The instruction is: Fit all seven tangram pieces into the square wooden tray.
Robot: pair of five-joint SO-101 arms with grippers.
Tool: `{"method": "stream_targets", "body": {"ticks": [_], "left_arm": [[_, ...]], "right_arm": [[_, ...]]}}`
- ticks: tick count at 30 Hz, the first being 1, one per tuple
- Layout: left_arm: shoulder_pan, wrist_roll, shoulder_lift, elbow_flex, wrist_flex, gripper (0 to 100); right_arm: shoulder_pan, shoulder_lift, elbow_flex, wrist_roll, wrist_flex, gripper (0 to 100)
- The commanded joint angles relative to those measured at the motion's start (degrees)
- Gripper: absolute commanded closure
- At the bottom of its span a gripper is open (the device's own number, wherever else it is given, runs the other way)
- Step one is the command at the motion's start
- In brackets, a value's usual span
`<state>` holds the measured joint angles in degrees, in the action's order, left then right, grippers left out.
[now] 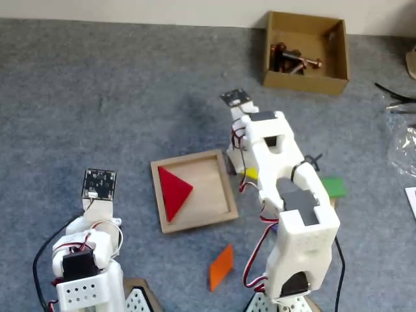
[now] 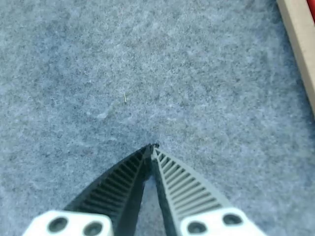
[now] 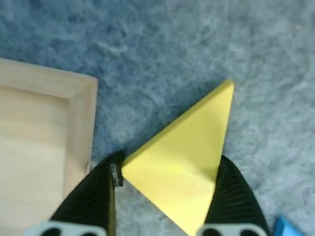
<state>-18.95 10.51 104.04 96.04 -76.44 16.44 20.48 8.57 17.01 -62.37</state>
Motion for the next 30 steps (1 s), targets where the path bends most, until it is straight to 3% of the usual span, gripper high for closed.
{"method": "stream_targets", "body": {"ticks": [1,15,30], "left_arm": [[-0.92,-0.26,0.31,1.1,-0.26,99],[-0.92,-0.26,0.31,1.1,-0.26,99],[-1.01,-0.26,0.31,1.1,-0.26,99]], "right_arm": [[0.48,-0.04,0.13,0.7,0.84,94.7],[0.48,-1.89,-7.08,0.7,-11.65,94.7],[1.45,-2.07,-11.65,5.01,-13.58,94.7]]}}
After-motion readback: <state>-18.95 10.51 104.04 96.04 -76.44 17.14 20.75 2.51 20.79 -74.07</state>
